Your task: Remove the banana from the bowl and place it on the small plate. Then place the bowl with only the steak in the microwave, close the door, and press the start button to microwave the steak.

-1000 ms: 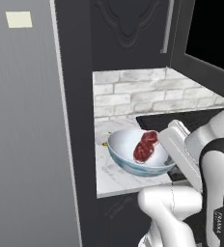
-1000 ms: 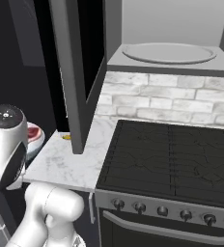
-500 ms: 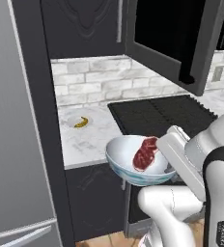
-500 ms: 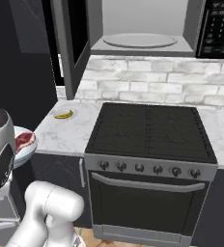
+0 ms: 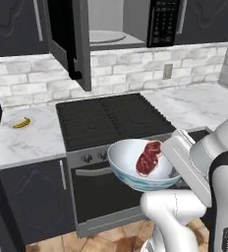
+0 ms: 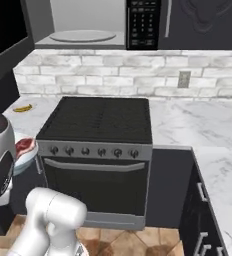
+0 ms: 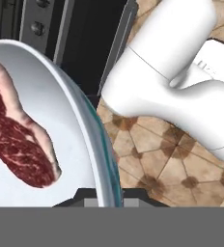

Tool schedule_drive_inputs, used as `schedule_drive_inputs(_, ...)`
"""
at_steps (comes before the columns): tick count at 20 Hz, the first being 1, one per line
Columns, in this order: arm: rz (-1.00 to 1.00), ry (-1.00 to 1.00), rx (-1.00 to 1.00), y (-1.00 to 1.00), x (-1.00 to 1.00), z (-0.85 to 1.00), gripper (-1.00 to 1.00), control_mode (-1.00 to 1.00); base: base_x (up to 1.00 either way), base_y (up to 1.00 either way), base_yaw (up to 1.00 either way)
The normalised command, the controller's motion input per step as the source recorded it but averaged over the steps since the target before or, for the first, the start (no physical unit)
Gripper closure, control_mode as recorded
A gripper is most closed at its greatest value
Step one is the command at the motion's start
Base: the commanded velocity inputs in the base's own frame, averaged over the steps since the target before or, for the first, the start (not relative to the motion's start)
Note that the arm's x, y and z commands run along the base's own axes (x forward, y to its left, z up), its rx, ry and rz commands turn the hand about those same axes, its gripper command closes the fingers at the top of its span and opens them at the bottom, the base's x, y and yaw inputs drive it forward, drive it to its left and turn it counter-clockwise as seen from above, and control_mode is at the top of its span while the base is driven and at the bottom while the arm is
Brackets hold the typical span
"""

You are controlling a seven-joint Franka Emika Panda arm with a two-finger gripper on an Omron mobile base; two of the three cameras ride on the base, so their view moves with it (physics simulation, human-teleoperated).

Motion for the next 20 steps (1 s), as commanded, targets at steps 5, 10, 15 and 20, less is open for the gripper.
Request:
schedule_drive_inputs(5,0.0,0.0,0.0,0.0,0.0,0.0,1.0,1.0,0.69,-0.33,-0.13)
schedule_drive_inputs(10,0.0,0.0,0.0,0.0,0.0,0.0,1.0,1.0,0.91,-0.11,-0.05)
schedule_drive_inputs(15,0.0,0.0,0.0,0.0,0.0,0.0,1.0,1.0,0.91,0.0,0.0)
schedule_drive_inputs(20,0.0,0.0,0.0,0.0,0.0,0.0,1.0,1.0,0.57,-0.02,0.01)
